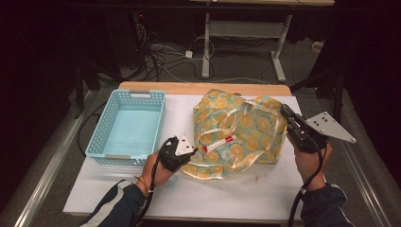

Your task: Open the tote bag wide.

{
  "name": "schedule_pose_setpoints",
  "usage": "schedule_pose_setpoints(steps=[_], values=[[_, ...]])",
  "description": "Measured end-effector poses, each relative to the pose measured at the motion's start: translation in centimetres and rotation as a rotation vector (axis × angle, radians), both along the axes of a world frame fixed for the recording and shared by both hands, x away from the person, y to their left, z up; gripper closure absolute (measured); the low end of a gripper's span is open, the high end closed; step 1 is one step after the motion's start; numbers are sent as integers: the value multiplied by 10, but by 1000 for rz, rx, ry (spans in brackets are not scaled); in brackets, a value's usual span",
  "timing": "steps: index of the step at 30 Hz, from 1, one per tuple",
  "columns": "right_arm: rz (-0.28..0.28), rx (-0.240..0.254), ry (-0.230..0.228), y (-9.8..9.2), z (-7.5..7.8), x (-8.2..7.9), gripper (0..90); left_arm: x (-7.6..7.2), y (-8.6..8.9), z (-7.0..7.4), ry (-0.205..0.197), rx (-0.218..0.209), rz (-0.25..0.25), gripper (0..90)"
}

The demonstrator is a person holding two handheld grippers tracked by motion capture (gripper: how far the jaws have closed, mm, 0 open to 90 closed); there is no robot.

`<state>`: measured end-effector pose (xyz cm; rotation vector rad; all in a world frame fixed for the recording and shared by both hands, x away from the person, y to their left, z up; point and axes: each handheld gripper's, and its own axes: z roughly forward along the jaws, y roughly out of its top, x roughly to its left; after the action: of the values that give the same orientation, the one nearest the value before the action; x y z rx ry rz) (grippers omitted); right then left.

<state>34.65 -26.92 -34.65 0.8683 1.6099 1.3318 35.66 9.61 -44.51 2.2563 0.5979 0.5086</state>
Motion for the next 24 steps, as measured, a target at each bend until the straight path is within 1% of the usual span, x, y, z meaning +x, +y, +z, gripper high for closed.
schedule_pose_setpoints(steps=[2,6,8,9,12,14,16,21,24], values=[[1,-7,4,0,-1,1,899,-1,0,1,-2,2,-9,863],[-2,-2,12,-2,-2,3,899,-3,1,4,-1,-26,-21,864],[-2,3,27,-4,-2,4,899,-4,2,6,-3,-35,-36,864],[-1,1,22,-5,-2,5,899,-4,3,8,-5,-40,-42,867],[-4,11,34,-5,-3,6,899,-6,6,12,-14,-55,-47,868],[-3,3,31,-6,-4,7,899,-8,8,16,-23,-74,-44,868],[-6,4,36,-7,-4,8,899,-10,10,21,-33,-86,-52,868],[1,6,49,-7,-7,10,899,-16,16,32,-67,-154,-56,869],[9,-5,56,-7,-8,10,899,-19,20,39,-83,-190,-54,869]])
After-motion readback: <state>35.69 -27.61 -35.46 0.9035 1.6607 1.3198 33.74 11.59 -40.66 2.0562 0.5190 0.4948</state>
